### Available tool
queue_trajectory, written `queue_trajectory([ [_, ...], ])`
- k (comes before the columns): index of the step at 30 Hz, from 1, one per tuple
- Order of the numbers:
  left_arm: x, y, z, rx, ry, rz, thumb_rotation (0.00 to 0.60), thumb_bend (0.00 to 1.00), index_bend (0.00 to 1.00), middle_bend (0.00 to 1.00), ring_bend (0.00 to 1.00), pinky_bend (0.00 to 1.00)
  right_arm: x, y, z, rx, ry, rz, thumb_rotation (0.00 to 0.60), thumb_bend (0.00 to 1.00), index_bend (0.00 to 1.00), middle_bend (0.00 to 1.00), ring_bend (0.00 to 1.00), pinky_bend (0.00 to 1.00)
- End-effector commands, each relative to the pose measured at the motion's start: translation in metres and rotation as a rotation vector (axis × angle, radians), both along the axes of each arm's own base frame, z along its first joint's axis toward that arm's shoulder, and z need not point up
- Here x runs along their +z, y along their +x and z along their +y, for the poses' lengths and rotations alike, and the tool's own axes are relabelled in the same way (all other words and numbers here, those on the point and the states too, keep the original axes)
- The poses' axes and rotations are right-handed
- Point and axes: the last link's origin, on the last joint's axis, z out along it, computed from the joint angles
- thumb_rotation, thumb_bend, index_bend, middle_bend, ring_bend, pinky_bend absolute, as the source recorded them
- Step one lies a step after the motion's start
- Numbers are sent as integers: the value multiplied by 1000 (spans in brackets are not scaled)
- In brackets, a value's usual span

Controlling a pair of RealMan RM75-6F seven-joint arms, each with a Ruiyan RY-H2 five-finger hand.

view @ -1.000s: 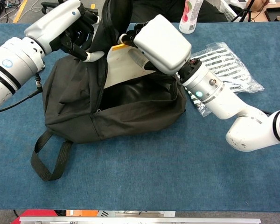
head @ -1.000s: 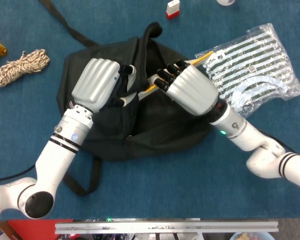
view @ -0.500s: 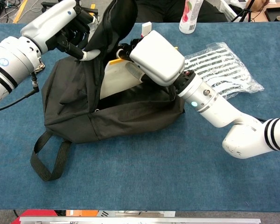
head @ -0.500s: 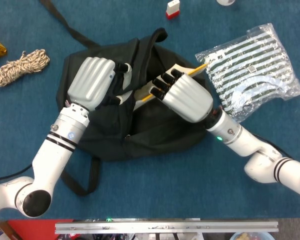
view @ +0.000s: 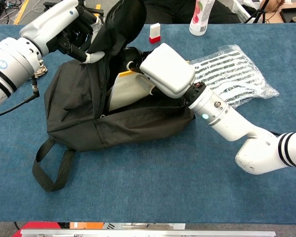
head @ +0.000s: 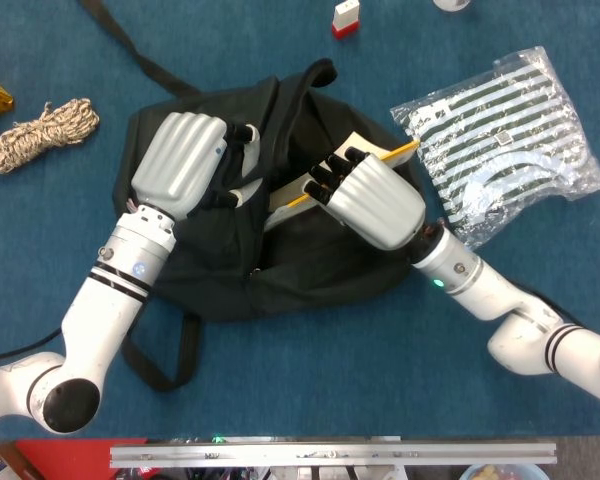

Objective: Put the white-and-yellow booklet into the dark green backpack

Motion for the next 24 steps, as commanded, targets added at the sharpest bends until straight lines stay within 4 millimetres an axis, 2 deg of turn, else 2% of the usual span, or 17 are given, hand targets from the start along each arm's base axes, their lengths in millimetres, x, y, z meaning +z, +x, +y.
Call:
queue_trajectory([
  [1, 0, 0, 0, -1, -2, 3, 600, 295, 738, 832, 823, 1000, -3, 0, 1, -23, 21, -1, 600, 391, 929, 705, 610, 741],
  [3, 0, -1, 0, -1, -1, 5, 600, 296, 738, 832, 823, 1000, -4, -1, 2, -42, 38, 6, 600, 367, 894, 683, 592, 733],
  [10, 1, -2, -1, -2, -1, 15, 600, 295, 738, 831, 823, 1000, 4, -6, 4, -108, 83, 24, 600, 316, 520, 548, 499, 662],
  [12, 0, -3, -1, -1, -2, 18, 600, 295, 738, 831, 823, 1000, 10, -5, 5, -119, 88, 15, 600, 302, 470, 528, 482, 650],
  [14, 0, -3, 0, -1, -5, 19, 600, 295, 738, 831, 823, 1000, 15, -6, 5, -138, 92, 7, 600, 292, 445, 520, 476, 644],
  [24, 3, -5, 0, 1, 5, 23, 600, 295, 740, 830, 822, 1000, 32, -16, 2, -192, 100, 33, 600, 293, 460, 520, 476, 644],
])
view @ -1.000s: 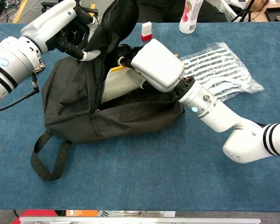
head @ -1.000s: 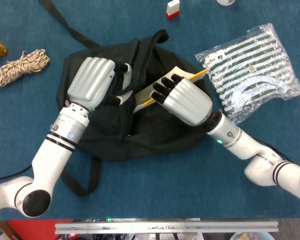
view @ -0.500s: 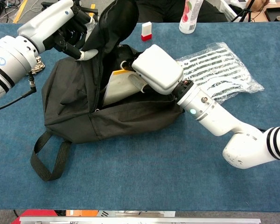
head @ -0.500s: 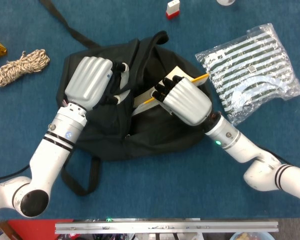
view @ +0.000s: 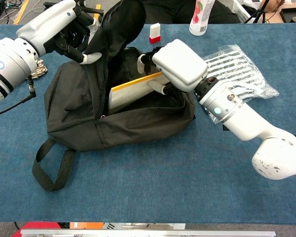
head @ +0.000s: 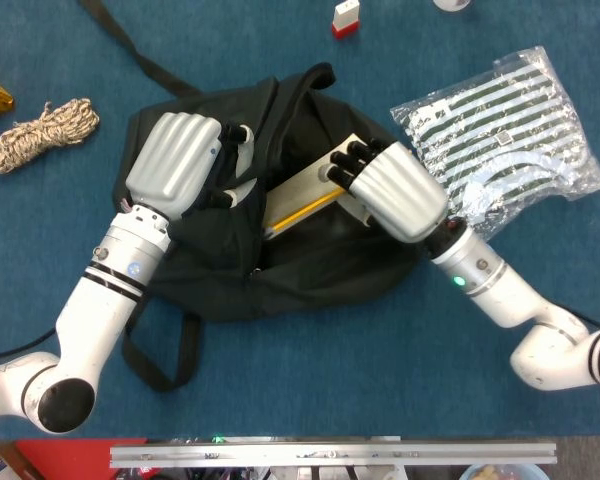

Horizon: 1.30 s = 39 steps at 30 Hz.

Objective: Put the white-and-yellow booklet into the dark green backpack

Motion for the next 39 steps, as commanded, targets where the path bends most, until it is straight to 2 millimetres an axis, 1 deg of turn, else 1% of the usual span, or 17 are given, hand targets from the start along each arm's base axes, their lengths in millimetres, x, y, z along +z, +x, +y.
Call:
queue_trajectory([
  [1, 0, 0, 0, -1, 0, 1, 600, 296, 740, 830, 822, 1000, 5, -7, -2, -22, -9, 28, 600, 293, 479, 522, 476, 644],
  [4, 1, 0, -1, -2, 0, 1, 600, 296, 741, 830, 821, 1000, 6, -13, -4, -41, -15, 52, 600, 294, 578, 556, 504, 647],
  [6, 1, 0, -1, -2, -1, 0, 600, 296, 742, 830, 820, 1000, 5, -13, -6, -47, -17, 63, 600, 299, 661, 591, 540, 672],
  [8, 1, 0, -1, -4, -1, -1, 600, 296, 742, 830, 820, 1000, 3, -11, -7, -44, -24, 63, 600, 313, 788, 643, 599, 728],
  [10, 0, 0, -1, -4, 0, -1, 600, 296, 742, 830, 820, 1000, 1, -6, -7, -43, -28, 48, 600, 321, 851, 673, 640, 761],
  [13, 1, 0, -1, -3, 3, -1, 600, 296, 743, 830, 820, 1000, -5, 3, -8, -40, -35, 16, 600, 330, 897, 696, 665, 781],
  [16, 2, -1, 0, -1, 6, -1, 600, 296, 743, 830, 820, 1000, -11, 16, -6, -10, -45, -30, 600, 331, 915, 699, 668, 782],
  [19, 3, -1, 0, 0, 9, -1, 600, 296, 743, 830, 820, 1000, -18, 27, -2, 26, -43, -57, 600, 331, 922, 702, 670, 782],
  [24, 6, -2, 0, 2, 16, 0, 600, 296, 743, 829, 820, 1000, -33, 34, 1, 57, -16, -48, 600, 331, 922, 703, 672, 783],
  [29, 6, -2, 0, 4, 15, -4, 600, 295, 744, 829, 820, 1000, -43, 43, 6, 93, -3, -67, 600, 330, 923, 703, 672, 783],
  [33, 7, -2, -1, 3, 16, -5, 600, 296, 744, 829, 820, 1000, -50, 43, 7, 89, 21, -64, 600, 317, 923, 702, 670, 783],
  [34, 7, -2, -1, 3, 17, -6, 600, 296, 744, 829, 820, 1000, -50, 42, 7, 87, 26, -61, 600, 306, 920, 696, 655, 780],
  [36, 8, -2, -1, 6, 18, -5, 600, 296, 744, 829, 820, 1000, -50, 38, 7, 73, 43, -60, 600, 294, 868, 665, 600, 740],
  [37, 9, -3, -1, 7, 18, -4, 600, 296, 744, 829, 820, 1000, -50, 36, 6, 63, 53, -60, 600, 292, 803, 633, 559, 701],
  [38, 9, -3, 0, 10, 18, -3, 600, 295, 744, 828, 820, 1000, -49, 33, 6, 54, 61, -54, 600, 290, 706, 587, 508, 650],
  [39, 9, -3, 0, 12, 17, -3, 600, 296, 744, 828, 820, 1000, -48, 32, 5, 52, 62, -50, 600, 288, 652, 561, 483, 626],
])
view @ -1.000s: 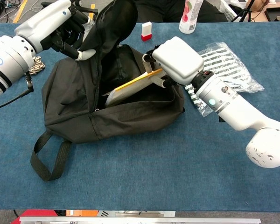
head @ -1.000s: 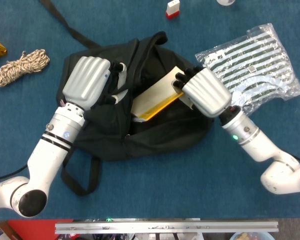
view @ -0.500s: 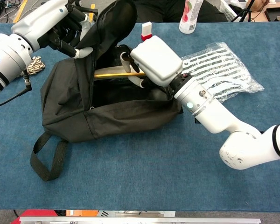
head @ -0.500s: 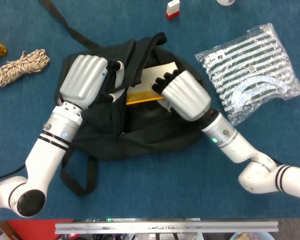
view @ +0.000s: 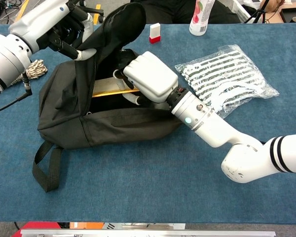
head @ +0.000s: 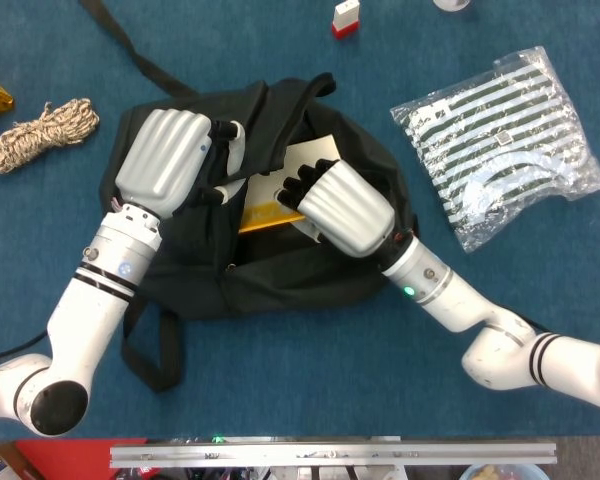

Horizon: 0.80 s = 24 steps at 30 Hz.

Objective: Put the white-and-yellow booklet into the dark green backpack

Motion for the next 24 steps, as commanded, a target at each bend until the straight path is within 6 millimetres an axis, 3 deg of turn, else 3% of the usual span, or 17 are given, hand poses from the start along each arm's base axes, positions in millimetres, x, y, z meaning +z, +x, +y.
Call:
queue_trajectory([
  [1, 0, 0, 1, 4, -1, 0, 600, 296, 744, 828, 819, 1000, 4, -6, -1, -14, 12, 12, 600, 280, 557, 515, 439, 588],
  [7, -2, 0, -1, 3, -8, 6, 600, 296, 743, 826, 818, 1000, 13, -13, -1, -46, 26, 38, 600, 228, 116, 285, 200, 350],
  [9, -1, 0, -1, 5, -9, 8, 600, 296, 742, 824, 818, 1000, 18, -15, -1, -65, 33, 41, 600, 225, 26, 233, 152, 302],
  [13, -1, 0, 0, 8, -9, 11, 600, 296, 740, 822, 817, 1000, 32, -19, 1, -74, 38, 41, 600, 224, 0, 191, 118, 274],
  [24, -4, -1, 0, 15, -21, 30, 600, 296, 734, 818, 814, 1000, 80, -43, 12, -81, 10, 47, 600, 225, 0, 211, 118, 272],
])
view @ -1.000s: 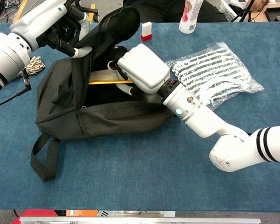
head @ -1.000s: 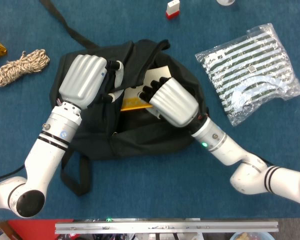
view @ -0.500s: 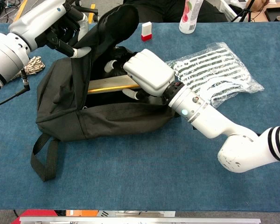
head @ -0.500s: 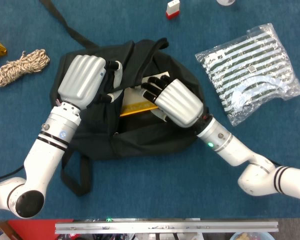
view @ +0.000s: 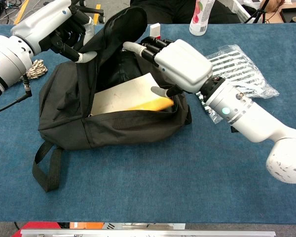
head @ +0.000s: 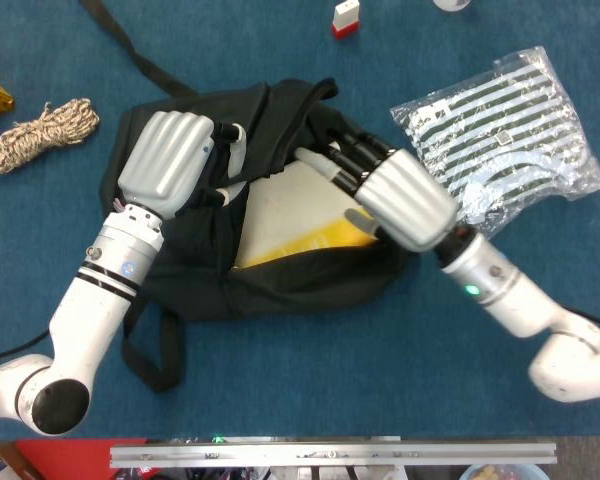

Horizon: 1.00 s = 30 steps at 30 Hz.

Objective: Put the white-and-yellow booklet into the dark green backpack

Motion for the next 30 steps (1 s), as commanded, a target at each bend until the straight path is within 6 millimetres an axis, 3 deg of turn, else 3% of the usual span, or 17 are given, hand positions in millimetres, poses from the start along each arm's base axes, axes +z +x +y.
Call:
queue_trajectory([
  [1, 0, -1, 1, 5, -3, 4, 600, 296, 733, 817, 812, 1000, 14, -11, 4, -9, -15, 7, 600, 225, 0, 218, 118, 273],
  [6, -3, -3, -2, 8, -35, 21, 600, 295, 711, 811, 805, 1000, 49, -31, 11, 5, -86, 6, 600, 226, 26, 257, 128, 303],
  [9, -6, -5, -5, -5, -98, 54, 600, 294, 626, 767, 741, 939, 77, -46, 13, -13, -140, -7, 600, 226, 59, 274, 140, 316],
  [16, -11, 0, -13, -37, -243, 75, 589, 208, 234, 445, 403, 565, 132, -74, 15, -89, -252, -19, 600, 227, 80, 289, 154, 325],
  [18, -14, 1, -18, -50, -295, 88, 522, 190, 167, 370, 323, 486, 143, -82, 15, -118, -276, -23, 600, 228, 80, 289, 154, 325],
  [21, -17, 3, -22, -60, -369, 107, 372, 171, 96, 288, 252, 419, 156, -92, 14, -162, -304, -28, 600, 227, 80, 289, 154, 325],
  [23, -20, 4, -24, -60, -404, 109, 338, 169, 86, 275, 249, 395, 161, -98, 14, -184, -313, -29, 600, 228, 80, 289, 154, 325],
  [28, -21, 5, -19, -62, -363, 102, 351, 169, 81, 271, 249, 385, 168, -108, 15, -215, -330, -16, 600, 227, 80, 289, 154, 325],
  [29, -20, 4, -18, -53, -353, 96, 380, 169, 81, 271, 249, 385, 169, -110, 15, -225, -332, -10, 600, 227, 80, 289, 154, 325],
  [30, -17, 1, -17, -40, -335, 90, 447, 169, 83, 271, 249, 385, 171, -113, 15, -240, -334, -4, 600, 228, 80, 289, 154, 325],
])
